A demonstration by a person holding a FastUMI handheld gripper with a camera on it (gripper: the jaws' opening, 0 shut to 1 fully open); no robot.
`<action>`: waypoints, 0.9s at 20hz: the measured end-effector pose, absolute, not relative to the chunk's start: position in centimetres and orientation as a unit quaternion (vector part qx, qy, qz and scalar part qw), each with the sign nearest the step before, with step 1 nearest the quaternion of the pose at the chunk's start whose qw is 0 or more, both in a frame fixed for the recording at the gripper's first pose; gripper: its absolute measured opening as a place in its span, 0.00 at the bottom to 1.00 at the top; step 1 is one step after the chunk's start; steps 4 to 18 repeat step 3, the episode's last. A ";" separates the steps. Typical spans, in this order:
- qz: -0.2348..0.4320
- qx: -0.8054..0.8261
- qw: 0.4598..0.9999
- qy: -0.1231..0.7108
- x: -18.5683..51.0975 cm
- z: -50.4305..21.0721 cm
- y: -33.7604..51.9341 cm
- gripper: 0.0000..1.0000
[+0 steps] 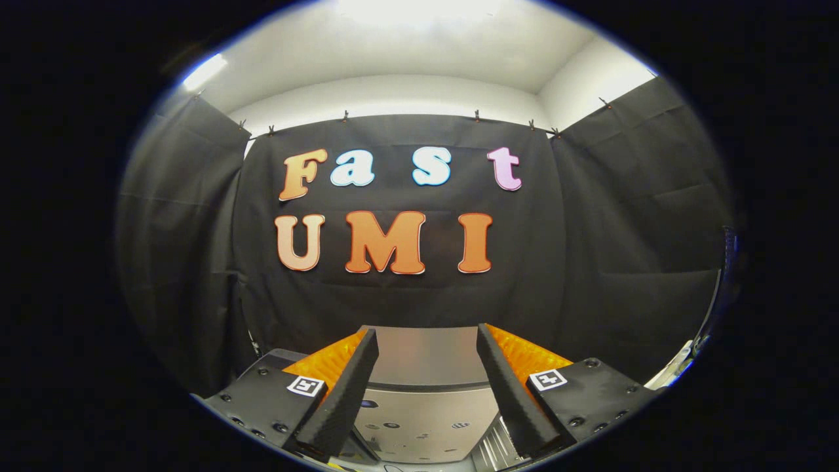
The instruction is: Put the clothes into the washing machine and then close the washing machine lid.
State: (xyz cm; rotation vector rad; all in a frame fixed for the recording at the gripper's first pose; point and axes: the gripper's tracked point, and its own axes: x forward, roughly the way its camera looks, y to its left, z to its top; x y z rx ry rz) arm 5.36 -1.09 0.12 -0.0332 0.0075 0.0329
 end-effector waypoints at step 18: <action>0.001 -0.009 1.000 0.003 4.4 -0.4 -3.8 0.98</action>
